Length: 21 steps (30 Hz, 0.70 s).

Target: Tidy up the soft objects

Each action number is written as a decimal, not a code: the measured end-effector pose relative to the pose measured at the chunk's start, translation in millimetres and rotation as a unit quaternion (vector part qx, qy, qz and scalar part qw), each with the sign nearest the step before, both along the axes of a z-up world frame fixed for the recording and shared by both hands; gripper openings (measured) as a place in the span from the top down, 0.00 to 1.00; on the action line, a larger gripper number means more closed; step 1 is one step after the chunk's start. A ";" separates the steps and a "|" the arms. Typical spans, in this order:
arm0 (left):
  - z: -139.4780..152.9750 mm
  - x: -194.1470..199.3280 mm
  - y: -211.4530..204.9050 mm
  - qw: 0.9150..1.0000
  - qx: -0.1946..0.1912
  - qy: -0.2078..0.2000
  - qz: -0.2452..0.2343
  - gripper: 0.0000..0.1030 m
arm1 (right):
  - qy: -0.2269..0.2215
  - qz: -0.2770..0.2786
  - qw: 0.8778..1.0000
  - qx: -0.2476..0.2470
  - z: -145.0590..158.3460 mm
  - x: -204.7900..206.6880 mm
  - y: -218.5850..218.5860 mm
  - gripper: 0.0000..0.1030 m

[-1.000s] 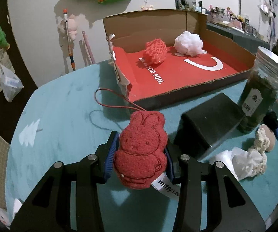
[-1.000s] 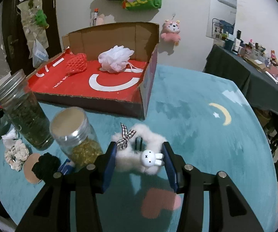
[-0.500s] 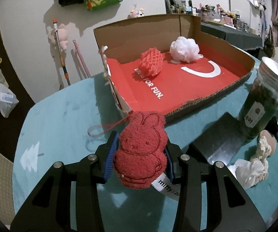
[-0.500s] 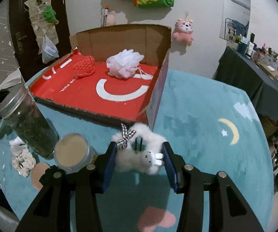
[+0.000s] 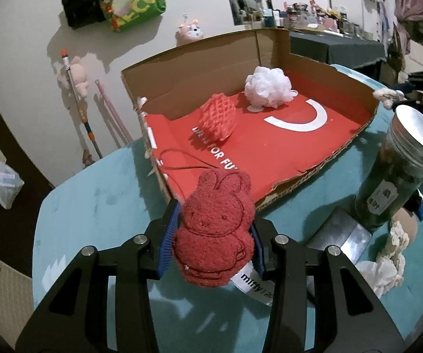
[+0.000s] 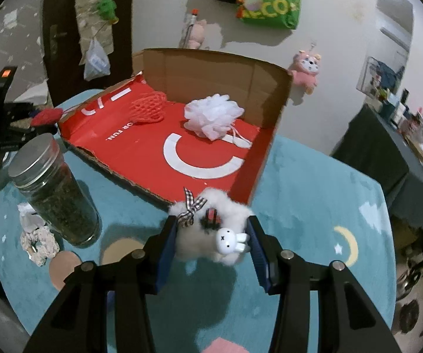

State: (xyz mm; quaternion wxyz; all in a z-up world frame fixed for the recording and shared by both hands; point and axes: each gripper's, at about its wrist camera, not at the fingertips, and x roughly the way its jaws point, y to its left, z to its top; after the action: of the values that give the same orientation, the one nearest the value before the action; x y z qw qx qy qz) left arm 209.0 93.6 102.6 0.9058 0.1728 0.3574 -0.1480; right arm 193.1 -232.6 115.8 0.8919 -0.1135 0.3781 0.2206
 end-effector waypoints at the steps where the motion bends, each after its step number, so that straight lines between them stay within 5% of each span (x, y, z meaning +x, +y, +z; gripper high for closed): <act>1: 0.7 2.0 -1.8 1.000 0.001 0.001 -0.003 0.61 | -0.001 0.005 1.000 -0.005 1.3 2.4 3.4 0.52; 12: 4.6 38.3 -30.8 0.999 0.004 0.028 -0.029 0.61 | 0.011 0.023 0.999 -0.026 4.3 39.1 31.6 0.52; 21: -11.4 87.4 -51.7 0.996 0.036 0.080 0.008 0.61 | 0.049 0.008 0.997 -0.064 -3.1 96.7 59.6 0.52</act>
State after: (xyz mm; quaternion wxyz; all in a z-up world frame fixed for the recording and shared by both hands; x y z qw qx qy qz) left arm 296.4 41.9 91.2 0.8685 0.1900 0.4355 -0.1411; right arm 289.8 -172.9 112.7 0.8614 -0.1620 0.4342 0.2081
